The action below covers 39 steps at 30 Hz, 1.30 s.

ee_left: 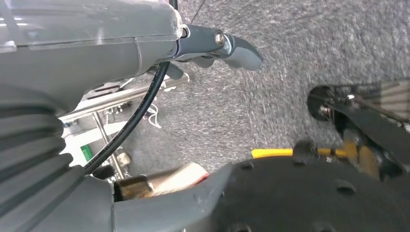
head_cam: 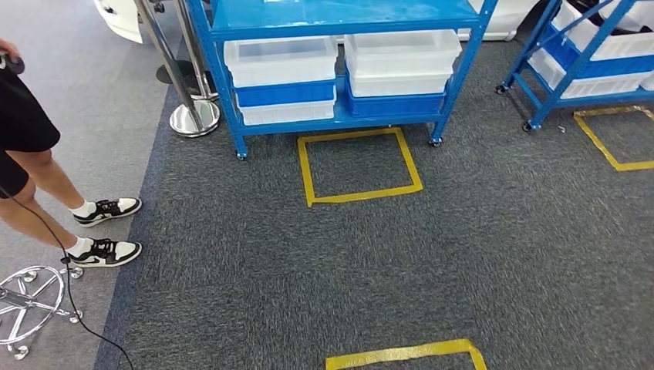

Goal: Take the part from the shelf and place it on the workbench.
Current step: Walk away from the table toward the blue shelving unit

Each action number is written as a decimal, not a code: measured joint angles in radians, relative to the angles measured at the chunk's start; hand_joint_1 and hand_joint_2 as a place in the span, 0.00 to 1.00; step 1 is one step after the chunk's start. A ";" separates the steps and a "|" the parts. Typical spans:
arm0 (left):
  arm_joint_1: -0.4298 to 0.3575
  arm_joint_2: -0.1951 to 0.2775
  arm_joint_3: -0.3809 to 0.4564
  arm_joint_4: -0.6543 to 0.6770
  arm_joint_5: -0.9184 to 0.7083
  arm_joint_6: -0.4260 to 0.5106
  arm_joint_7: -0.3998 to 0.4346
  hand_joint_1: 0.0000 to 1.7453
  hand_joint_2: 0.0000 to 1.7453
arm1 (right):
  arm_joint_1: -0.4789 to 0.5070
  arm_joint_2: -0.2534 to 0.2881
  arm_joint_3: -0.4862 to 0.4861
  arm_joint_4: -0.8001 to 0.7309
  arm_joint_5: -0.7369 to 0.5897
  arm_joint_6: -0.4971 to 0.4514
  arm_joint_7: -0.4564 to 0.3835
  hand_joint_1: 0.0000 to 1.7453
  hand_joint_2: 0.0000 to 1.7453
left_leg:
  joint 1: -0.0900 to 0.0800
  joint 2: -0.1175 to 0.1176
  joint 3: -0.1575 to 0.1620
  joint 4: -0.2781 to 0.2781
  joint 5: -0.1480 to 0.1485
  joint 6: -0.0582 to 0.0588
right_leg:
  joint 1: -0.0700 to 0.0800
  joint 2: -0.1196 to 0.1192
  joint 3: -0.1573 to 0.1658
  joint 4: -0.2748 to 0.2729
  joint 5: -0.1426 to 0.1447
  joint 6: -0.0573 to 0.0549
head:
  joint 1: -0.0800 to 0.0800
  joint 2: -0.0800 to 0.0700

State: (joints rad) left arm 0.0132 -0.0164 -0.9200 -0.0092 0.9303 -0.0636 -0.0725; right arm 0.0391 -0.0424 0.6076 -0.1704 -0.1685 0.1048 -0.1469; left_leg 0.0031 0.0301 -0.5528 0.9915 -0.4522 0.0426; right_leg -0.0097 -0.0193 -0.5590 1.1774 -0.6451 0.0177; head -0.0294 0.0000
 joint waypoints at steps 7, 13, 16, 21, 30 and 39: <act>-0.012 -0.010 0.088 -0.054 -0.104 0.010 0.012 0.00 1.00 | 0.013 0.004 -0.057 0.007 -0.005 0.004 0.063 0.00 1.00 | 0.005 -0.037 0.006 0.024 -0.019 -0.020 | -0.016 0.018 0.001 -0.098 0.122 0.012 | 0.000 0.000; -0.007 -0.004 0.213 -0.105 -0.244 0.020 0.022 0.00 0.50 | 0.035 0.017 -0.134 0.005 0.028 -0.014 0.080 0.00 0.50 | -0.003 -0.042 0.001 0.034 -0.030 0.027 | -0.015 0.020 0.013 -0.135 0.130 -0.002 | -0.002 0.000; 0.009 -0.003 0.283 -0.130 -0.317 0.026 0.027 0.00 0.00 | 0.051 0.019 -0.179 -0.003 0.045 -0.024 0.088 0.00 0.00 | -0.003 -0.043 0.002 0.031 -0.027 0.031 | -0.011 0.018 0.014 -0.134 0.127 -0.009 | -0.002 0.000; 0.032 -0.002 0.407 -0.177 -0.442 0.031 0.035 0.00 0.00 | 0.066 0.021 -0.262 -0.031 0.071 -0.040 0.099 0.00 0.00 | -0.001 -0.044 0.005 0.025 -0.026 0.009 | -0.009 0.019 0.014 -0.133 0.124 -0.015 | -0.002 0.000; 0.077 -0.001 0.628 -0.260 -0.661 0.046 0.051 0.00 0.00 | 0.077 0.026 -0.406 -0.101 0.115 -0.069 0.119 0.00 0.00 | 0.001 -0.043 0.008 0.021 -0.028 -0.046 | -0.010 0.018 0.016 -0.133 0.123 -0.016 | -0.002 0.000; 0.105 0.011 0.819 -0.348 -0.867 0.062 0.065 0.00 0.00 | 0.106 0.036 -0.529 -0.155 0.156 -0.095 0.139 0.00 0.00 | -0.006 -0.044 0.004 0.032 -0.039 -0.022 | -0.016 0.018 0.021 -0.132 0.134 0.007 | -0.002 0.000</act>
State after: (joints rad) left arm 0.1184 -0.0051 -0.1007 -0.3574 0.0631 -0.0015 -0.0076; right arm 0.1455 -0.0064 0.0790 -0.3257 -0.0121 0.0094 -0.0079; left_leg -0.0027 -0.0140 -0.5487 1.0238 -0.4916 0.0204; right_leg -0.0260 -0.0016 -0.5382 1.0459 -0.5108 0.0246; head -0.0313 0.0000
